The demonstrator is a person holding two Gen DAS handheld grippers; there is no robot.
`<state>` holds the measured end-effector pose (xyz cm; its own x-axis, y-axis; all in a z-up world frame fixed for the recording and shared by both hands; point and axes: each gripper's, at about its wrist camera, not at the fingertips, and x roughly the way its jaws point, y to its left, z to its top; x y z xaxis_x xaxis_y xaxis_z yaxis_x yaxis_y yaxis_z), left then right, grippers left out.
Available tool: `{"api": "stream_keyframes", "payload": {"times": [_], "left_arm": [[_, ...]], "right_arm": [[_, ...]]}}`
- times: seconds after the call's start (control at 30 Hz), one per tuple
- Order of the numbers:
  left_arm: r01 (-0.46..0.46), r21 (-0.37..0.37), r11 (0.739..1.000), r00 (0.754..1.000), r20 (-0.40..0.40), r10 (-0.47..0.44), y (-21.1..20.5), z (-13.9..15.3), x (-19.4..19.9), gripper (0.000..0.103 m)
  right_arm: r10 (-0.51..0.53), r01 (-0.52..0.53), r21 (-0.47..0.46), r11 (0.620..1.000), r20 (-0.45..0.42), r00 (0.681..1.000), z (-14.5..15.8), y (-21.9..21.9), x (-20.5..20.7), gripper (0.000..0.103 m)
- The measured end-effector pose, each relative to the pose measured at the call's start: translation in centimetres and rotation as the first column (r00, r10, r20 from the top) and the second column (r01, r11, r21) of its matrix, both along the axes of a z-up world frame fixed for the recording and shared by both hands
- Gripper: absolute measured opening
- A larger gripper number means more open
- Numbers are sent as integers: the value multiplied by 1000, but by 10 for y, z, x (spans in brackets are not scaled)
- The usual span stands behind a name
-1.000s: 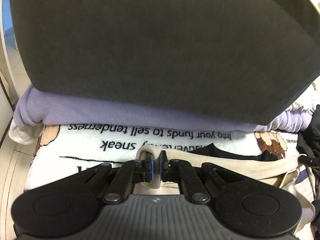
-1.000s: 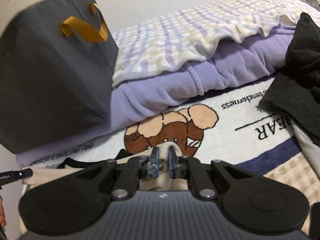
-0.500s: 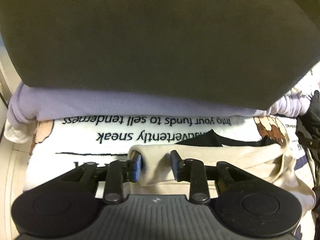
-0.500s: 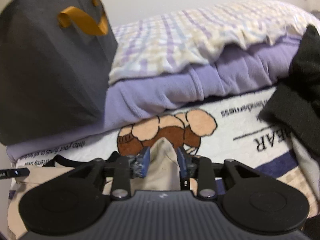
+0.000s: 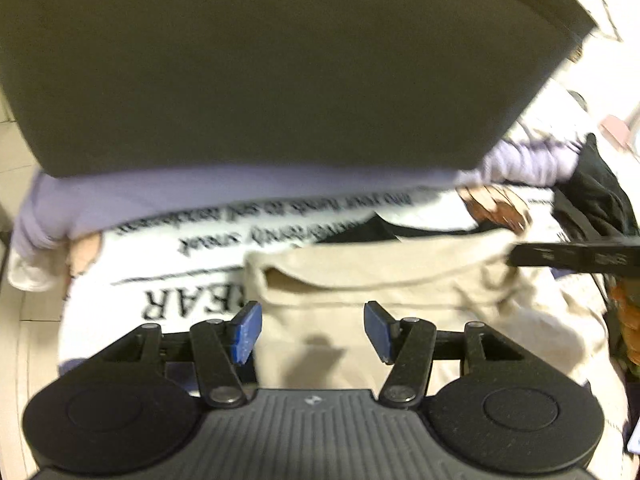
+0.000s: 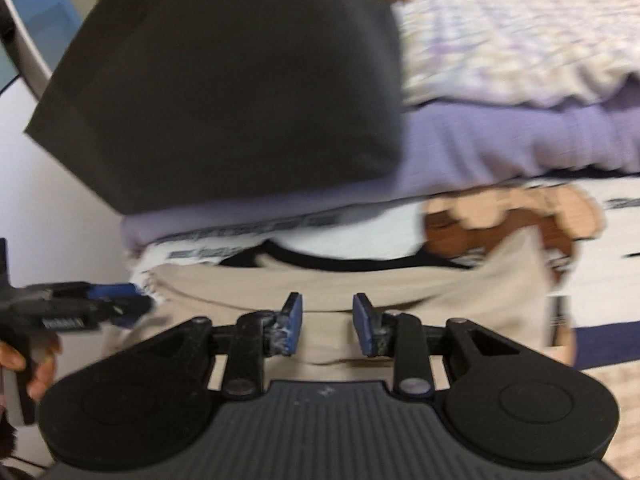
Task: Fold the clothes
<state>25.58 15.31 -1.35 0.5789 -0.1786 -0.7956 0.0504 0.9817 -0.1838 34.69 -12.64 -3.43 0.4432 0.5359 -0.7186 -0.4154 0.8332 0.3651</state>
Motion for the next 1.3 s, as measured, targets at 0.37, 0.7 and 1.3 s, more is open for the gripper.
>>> {"api": "stream_keyframes", "payload": {"times": [0.37,0.7,1.3], "left_arm": [[127,27,992,991,-45,-126,-9,-26,-17,57],[134,11,991,990,-34,-134,-2,-21,-5,57],[125,-7,992,991,-54,-126,6,-23,8,58]], "right_arm": [[-54,60,-54,997,107,993,4,47,26,32],[110,-98,-248,964,34,993,-9,40,-2,26],[15,32,-236,971,195,981,15,60,26,22]]}}
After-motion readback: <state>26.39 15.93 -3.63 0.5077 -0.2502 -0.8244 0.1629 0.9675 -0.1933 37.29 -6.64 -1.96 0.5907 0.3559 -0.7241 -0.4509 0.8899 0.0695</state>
